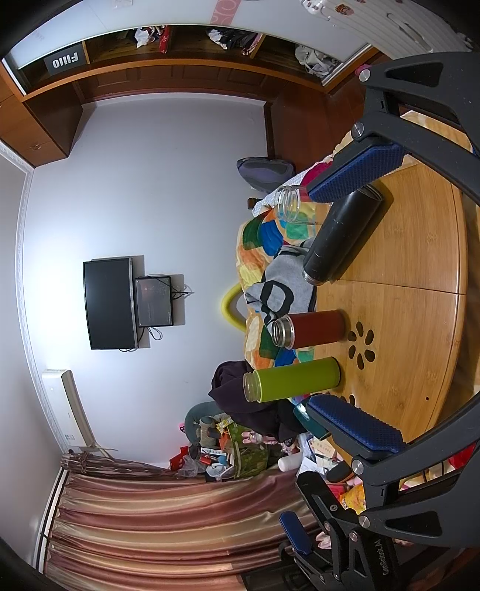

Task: Flip cup upside down

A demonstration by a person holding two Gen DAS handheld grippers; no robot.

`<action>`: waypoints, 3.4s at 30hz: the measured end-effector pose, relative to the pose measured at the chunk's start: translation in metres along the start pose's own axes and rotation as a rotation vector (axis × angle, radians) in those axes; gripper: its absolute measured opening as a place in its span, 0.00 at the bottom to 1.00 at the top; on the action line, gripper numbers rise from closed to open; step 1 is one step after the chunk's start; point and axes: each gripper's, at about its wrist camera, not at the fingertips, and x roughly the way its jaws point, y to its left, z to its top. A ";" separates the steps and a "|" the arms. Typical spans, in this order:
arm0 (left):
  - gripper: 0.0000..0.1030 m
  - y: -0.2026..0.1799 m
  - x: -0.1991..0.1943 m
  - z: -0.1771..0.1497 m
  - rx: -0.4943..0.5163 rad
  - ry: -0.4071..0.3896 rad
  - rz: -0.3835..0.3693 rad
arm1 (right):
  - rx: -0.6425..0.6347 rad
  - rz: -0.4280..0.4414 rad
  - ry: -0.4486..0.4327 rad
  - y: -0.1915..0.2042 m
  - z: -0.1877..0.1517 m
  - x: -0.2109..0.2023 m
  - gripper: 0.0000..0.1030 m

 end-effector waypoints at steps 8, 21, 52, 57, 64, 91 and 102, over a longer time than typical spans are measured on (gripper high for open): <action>1.00 0.000 -0.001 0.000 0.000 0.000 0.001 | 0.000 -0.001 0.000 0.000 0.000 0.000 1.00; 1.00 0.001 -0.001 0.000 0.002 0.003 -0.002 | 0.001 -0.001 0.002 0.000 -0.001 0.000 1.00; 1.00 0.070 0.186 -0.016 0.012 0.219 0.134 | 0.035 -0.040 0.101 -0.035 -0.020 0.059 1.00; 1.00 0.077 0.234 -0.018 -0.010 0.255 0.137 | 0.058 -0.045 0.152 -0.050 -0.030 0.080 1.00; 0.67 0.068 0.263 -0.024 0.024 0.280 0.106 | 0.079 -0.051 0.209 -0.059 -0.041 0.098 1.00; 0.61 -0.027 0.127 -0.046 0.113 0.277 -0.215 | 0.034 -0.052 0.173 -0.054 -0.058 0.059 1.00; 0.61 -0.053 0.103 -0.050 0.135 0.254 -0.303 | -0.008 -0.047 0.164 -0.051 -0.071 0.045 1.00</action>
